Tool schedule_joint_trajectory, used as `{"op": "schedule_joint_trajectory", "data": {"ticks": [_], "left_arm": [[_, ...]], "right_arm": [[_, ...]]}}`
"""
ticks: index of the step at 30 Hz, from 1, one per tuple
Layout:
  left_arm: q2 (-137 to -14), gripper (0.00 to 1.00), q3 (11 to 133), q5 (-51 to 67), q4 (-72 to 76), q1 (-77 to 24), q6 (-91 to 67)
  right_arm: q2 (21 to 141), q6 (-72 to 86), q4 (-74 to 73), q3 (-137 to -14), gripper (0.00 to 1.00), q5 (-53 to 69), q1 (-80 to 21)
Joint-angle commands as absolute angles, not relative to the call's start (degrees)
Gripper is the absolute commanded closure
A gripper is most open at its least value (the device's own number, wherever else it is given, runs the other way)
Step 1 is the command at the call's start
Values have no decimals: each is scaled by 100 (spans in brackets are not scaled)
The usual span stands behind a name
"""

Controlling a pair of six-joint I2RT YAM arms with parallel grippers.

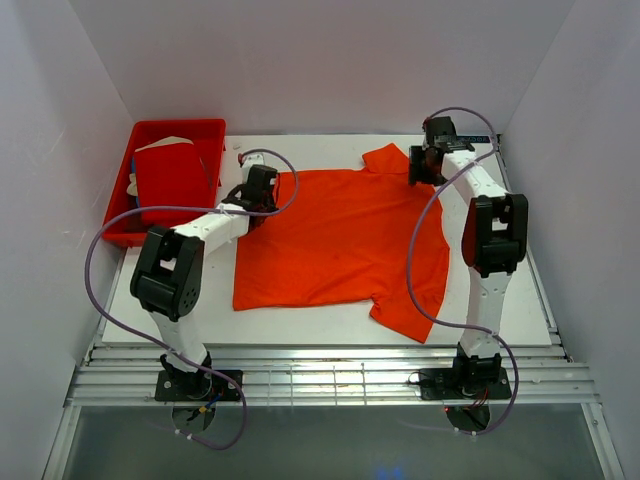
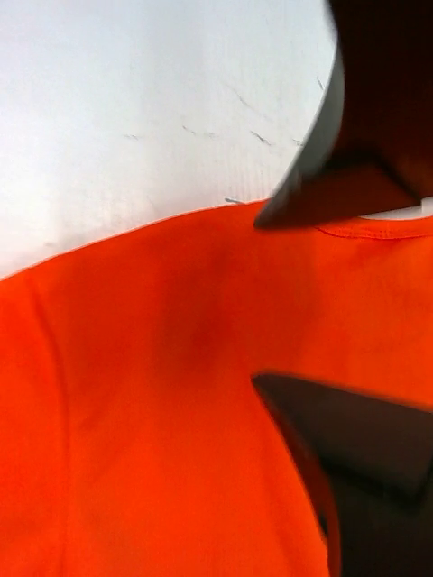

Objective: Fold and stack the t-shirts
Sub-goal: Flatten the tshirt out

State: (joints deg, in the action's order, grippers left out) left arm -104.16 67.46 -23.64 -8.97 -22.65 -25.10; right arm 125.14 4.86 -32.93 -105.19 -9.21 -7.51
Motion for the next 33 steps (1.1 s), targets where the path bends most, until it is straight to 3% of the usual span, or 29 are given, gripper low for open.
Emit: {"op": "schedule_joint_trajectory", "data": {"ticks": [1,2,3,4,6,12,19,28,33], "left_arm": [[-10238,69,7329,-2698,-518,-2022,-2277],[-10344,59,7643,-2663,-571,-1952,-2250],[-10606,42,7803,-2585,-632,-1803,-2241],[-10756,34,7987,-2549,-781,-1732,-2241],[-11168,29,8478,-2392,-913,-1495,-2241],[-11882,32,9184,-1785,-652,-967,-2110],[-12735,43,9905,-1380,-519,-870,-1741],[-12876,41,10072,-1335,-299,-844,-1582],[-13086,31,10195,-1250,-237,-642,-2012]], "right_arm": [[12111,308,-2803,-10994,24,-835,-738],[12198,299,-2847,-11326,19,-835,-738],[12417,308,-2943,-11486,17,-835,-730],[12532,308,-2970,-11653,15,-826,-729],[12865,325,-2962,-12074,15,-783,-721],[13648,413,-2629,-12814,20,-459,-616],[14018,826,-1558,-12867,17,280,-475],[14282,966,-862,-13035,15,492,-387],[14528,1326,-738,-13552,13,589,-352]]}}
